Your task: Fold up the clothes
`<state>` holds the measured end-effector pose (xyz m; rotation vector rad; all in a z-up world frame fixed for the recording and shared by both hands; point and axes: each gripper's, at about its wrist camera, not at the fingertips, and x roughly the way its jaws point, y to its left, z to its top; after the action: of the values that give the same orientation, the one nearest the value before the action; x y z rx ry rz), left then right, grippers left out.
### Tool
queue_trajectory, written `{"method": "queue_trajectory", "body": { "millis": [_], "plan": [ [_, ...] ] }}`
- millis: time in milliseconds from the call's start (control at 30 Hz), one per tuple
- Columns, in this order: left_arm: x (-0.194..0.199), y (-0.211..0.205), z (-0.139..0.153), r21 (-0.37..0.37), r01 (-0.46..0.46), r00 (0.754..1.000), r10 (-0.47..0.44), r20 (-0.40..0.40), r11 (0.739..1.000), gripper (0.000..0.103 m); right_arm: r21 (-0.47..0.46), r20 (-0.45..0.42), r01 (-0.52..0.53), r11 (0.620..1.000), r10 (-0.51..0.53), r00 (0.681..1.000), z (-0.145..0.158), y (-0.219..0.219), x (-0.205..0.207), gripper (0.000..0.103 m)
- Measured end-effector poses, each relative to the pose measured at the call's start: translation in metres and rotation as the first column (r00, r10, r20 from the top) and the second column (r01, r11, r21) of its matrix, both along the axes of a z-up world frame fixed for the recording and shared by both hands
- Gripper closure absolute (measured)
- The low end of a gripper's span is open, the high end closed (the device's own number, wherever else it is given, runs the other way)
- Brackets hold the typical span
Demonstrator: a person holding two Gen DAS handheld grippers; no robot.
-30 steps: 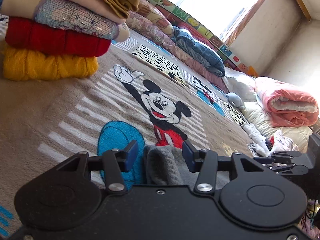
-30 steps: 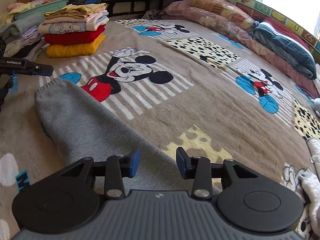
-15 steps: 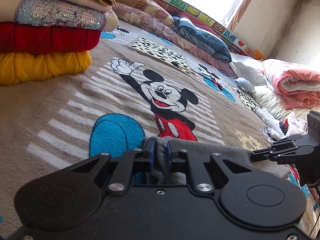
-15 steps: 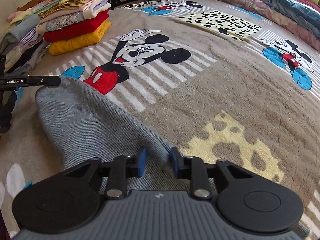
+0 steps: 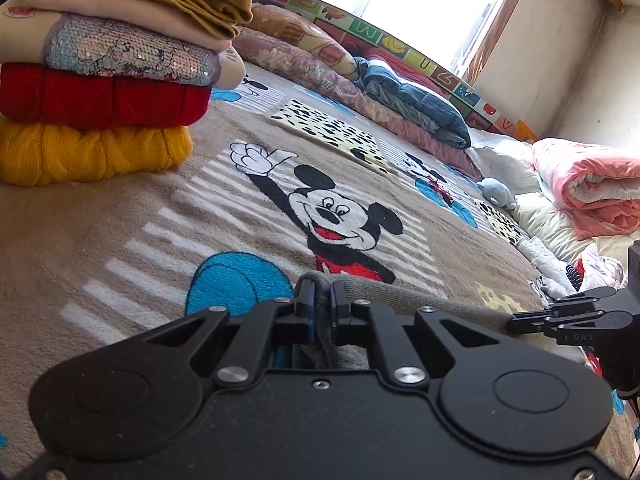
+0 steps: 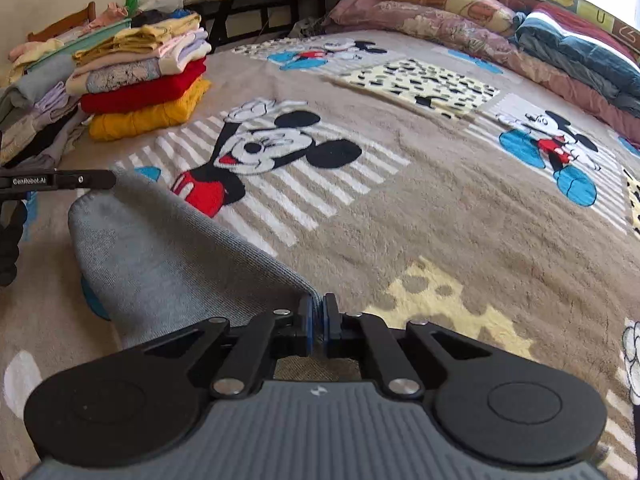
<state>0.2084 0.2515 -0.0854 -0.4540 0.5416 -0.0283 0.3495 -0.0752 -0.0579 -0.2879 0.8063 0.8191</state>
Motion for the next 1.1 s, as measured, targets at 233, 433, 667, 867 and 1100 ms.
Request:
{"method": "queue_trajectory", "body": {
  "millis": [233,433,667,867,1100],
  "plan": [
    [-0.003,0.000,0.001,0.061,-0.050,0.999,0.049,0.012,0.997,0.074,0.062,0.051,0.065,0.996,-0.068,0.996,0.008,-0.007,-0.016,0.064],
    [-0.016,-0.020,0.025,0.160,-0.047,0.987,0.021,0.157,0.986,0.074,0.165,0.077,0.020,0.986,-0.033,0.996,0.012,-0.005,-0.069,0.064],
    [-0.004,-0.110,0.002,0.302,0.260,0.959,-0.281,0.030,0.917,0.074,0.195,0.142,0.127,0.973,-0.156,0.978,-0.020,-0.019,-0.132,0.060],
    [-0.013,-0.150,0.011,0.267,0.347,0.914,-0.388,0.119,0.899,0.074,0.422,-0.013,0.490,0.763,-0.536,0.844,-0.019,-0.123,-0.123,0.054],
    [-0.016,-0.175,0.006,0.375,0.450,0.845,-0.522,0.114,0.810,0.060,0.513,-0.417,0.794,0.327,-0.713,0.563,-0.056,-0.228,-0.081,0.051]
  ]
}}
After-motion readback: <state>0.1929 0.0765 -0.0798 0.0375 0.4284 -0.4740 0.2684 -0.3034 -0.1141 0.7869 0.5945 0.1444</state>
